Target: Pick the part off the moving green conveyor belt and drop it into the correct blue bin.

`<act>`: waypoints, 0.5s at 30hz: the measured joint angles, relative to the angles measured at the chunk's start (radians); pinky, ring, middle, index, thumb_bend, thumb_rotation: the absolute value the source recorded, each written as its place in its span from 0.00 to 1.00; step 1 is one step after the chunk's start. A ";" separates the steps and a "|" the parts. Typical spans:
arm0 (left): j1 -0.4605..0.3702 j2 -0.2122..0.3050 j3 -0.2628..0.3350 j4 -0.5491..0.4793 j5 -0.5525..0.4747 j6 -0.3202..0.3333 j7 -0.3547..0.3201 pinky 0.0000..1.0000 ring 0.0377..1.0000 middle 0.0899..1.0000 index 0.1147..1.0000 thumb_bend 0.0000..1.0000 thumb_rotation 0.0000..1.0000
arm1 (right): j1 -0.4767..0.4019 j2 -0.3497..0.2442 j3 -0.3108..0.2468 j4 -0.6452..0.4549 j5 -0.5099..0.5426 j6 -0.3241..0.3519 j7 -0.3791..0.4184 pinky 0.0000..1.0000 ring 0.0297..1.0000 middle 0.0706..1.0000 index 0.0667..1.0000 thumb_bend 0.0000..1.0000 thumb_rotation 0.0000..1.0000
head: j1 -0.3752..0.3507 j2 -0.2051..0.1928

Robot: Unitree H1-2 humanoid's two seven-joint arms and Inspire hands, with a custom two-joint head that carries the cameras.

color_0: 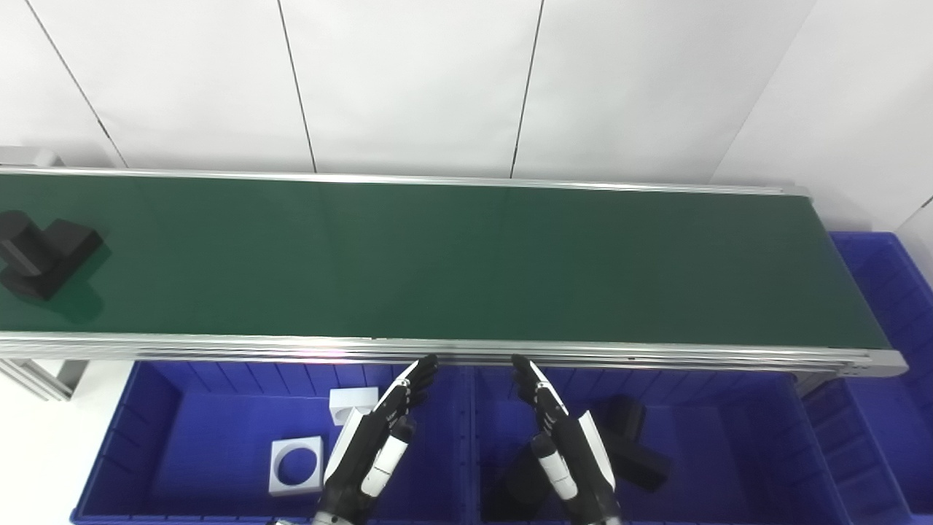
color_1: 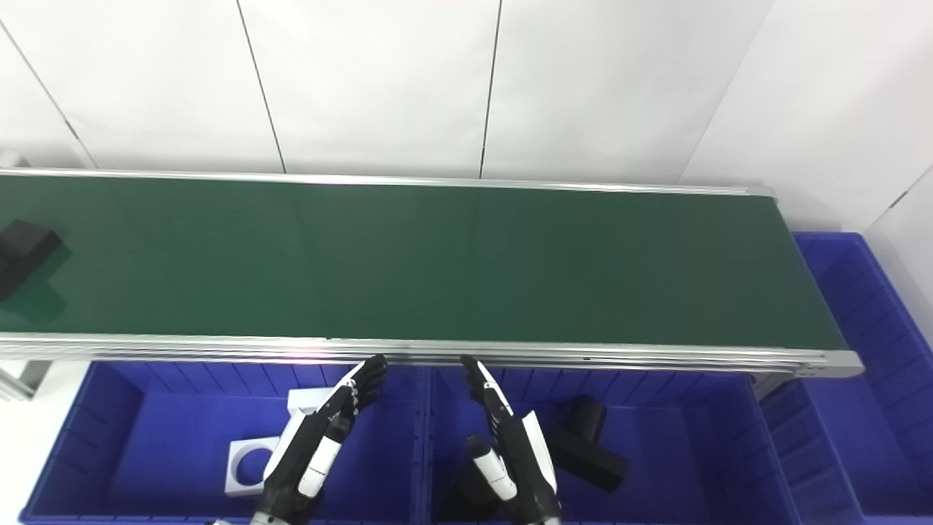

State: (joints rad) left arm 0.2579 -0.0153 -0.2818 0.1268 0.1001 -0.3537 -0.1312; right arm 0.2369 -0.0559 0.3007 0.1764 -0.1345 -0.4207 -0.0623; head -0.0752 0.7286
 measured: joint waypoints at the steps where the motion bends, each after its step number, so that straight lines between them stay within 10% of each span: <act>1: 0.000 0.000 0.000 0.000 0.000 0.000 0.000 0.93 0.93 0.92 0.90 0.61 1.00 | 0.000 0.001 -0.002 0.000 -0.001 0.000 0.001 0.92 0.94 0.96 0.94 0.82 1.00 | 0.000 0.000; 15: -0.001 0.000 0.000 0.001 -0.004 0.000 -0.001 0.94 0.94 0.93 0.92 0.63 1.00 | 0.000 0.015 -0.013 0.000 -0.002 0.000 0.006 0.93 0.95 0.95 0.94 0.81 1.00 | -0.005 -0.008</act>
State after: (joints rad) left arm 0.2572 -0.0153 -0.2814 0.1276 0.0958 -0.3538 -0.1324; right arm 0.2369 -0.0409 0.2876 0.1768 -0.1362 -0.4207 -0.0565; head -0.0798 0.7210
